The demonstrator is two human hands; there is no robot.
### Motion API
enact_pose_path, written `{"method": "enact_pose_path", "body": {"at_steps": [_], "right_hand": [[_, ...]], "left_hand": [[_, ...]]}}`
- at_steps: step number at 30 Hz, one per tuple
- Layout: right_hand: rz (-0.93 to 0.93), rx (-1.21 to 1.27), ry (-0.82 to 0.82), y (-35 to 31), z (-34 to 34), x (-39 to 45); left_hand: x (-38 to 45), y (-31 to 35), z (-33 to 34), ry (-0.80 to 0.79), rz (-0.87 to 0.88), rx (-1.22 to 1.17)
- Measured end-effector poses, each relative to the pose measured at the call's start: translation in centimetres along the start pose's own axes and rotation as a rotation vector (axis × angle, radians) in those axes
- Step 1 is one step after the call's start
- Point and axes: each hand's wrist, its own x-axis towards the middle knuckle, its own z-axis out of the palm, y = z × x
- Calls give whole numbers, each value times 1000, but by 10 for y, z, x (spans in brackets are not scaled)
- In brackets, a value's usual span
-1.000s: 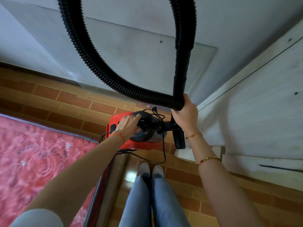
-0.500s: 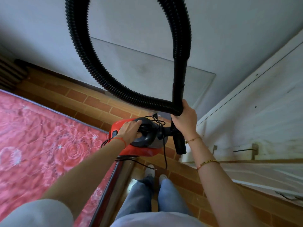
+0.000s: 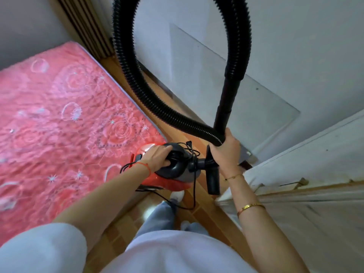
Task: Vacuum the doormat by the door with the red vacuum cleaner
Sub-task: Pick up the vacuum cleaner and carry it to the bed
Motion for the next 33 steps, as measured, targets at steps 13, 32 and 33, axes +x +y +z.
{"method": "enact_pose_path", "body": {"at_steps": [13,32,33], "right_hand": [[-278,21,-455,-50,44,-98],[-715,-27,-938,-134,132,-374],[-729,-26,-956,-137,135,-391]], "left_hand": [[-203,11,71,62,-480,-179],[-529,57,202,117,-1051,-360],[-547,61,209,118,-1063,-367]]}}
